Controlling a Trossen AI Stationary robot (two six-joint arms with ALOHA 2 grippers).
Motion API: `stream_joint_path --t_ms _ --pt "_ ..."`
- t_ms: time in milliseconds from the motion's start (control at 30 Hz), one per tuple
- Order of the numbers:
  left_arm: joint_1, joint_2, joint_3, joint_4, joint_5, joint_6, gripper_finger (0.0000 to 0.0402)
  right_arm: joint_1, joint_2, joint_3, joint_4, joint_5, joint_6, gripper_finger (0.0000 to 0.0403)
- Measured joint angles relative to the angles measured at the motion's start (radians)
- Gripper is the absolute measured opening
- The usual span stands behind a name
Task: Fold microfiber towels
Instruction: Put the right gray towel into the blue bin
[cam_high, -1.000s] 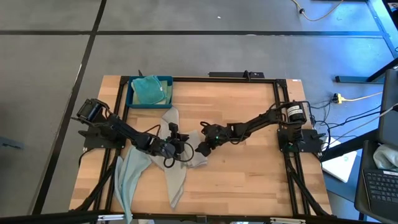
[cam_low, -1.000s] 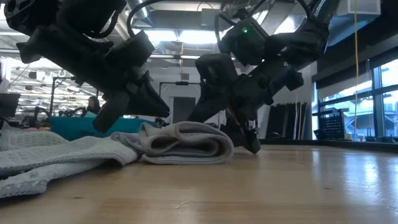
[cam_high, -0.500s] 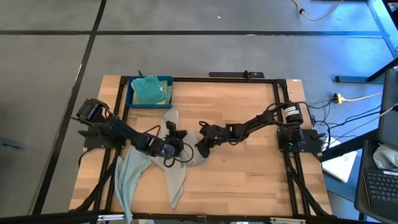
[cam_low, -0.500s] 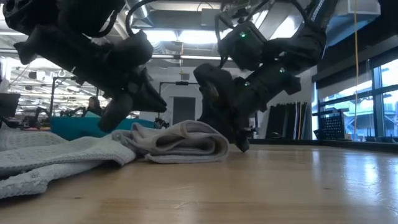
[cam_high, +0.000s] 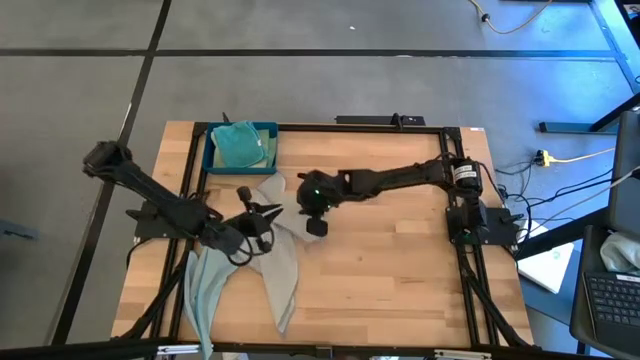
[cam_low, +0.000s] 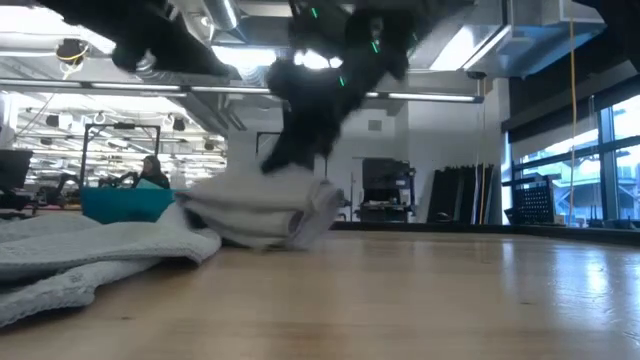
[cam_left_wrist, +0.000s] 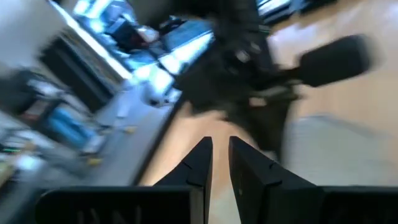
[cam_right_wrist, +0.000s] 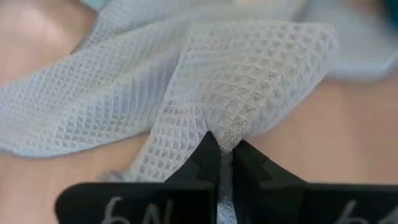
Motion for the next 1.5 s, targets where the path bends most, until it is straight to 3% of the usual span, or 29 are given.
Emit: stream_joint_path --t_ms 167,300,400,533,600,867,933,1067,1200,1267,1400,1500 --pt "-0.030 -0.067 0.000 -0.055 -0.001 -0.102 0.0044 -0.020 -0.004 0.214 -0.165 0.079 -0.269 0.0017" --pt "-0.076 -0.098 0.000 -0.054 -0.156 -0.101 0.0044 -0.062 -0.005 0.303 -0.185 0.080 -0.427 0.0017" --pt "-0.114 -0.134 0.000 -0.035 -0.287 -0.084 0.0044 -0.112 -0.005 0.331 -0.186 0.021 -0.547 0.0017" --pt "-0.149 -0.208 0.000 -0.022 -0.362 -0.032 0.0044 -0.183 0.035 0.411 -0.173 -0.066 -0.633 0.0018" --pt "-0.152 -0.247 0.000 -0.024 -0.356 -0.032 0.0044 -0.209 0.087 0.492 -0.207 -0.104 -0.644 0.0018" --pt "-0.151 -0.350 0.001 -0.038 -0.161 -0.048 0.0044 -0.259 0.363 0.919 -0.387 -0.170 -0.745 0.0020" --pt "-0.156 -0.362 0.001 -0.038 -0.151 -0.048 0.0044 -0.272 0.358 0.876 -0.294 -0.209 -0.746 0.0021" --pt "-0.153 -0.367 0.001 -0.065 -0.175 -0.074 0.0044 -0.290 0.358 0.867 -0.282 -0.238 -0.743 0.0022" --pt "-0.121 -0.368 0.001 -0.134 -0.384 -0.194 0.0047 -0.291 0.358 0.868 -0.326 -0.238 -0.742 0.0022" --pt "-0.086 -0.368 0.001 -0.167 -0.411 -0.244 0.0056 -0.282 0.356 0.868 -0.335 -0.238 -0.745 0.0022" --pt "0.005 -0.400 0.001 -0.178 -0.348 -0.279 0.0097 -0.261 0.341 0.868 -0.405 -0.238 -0.806 0.0022" --pt "0.089 -0.440 0.001 -0.209 -0.242 -0.278 0.0136 -0.248 0.322 0.868 -0.487 -0.250 -0.876 0.0022"
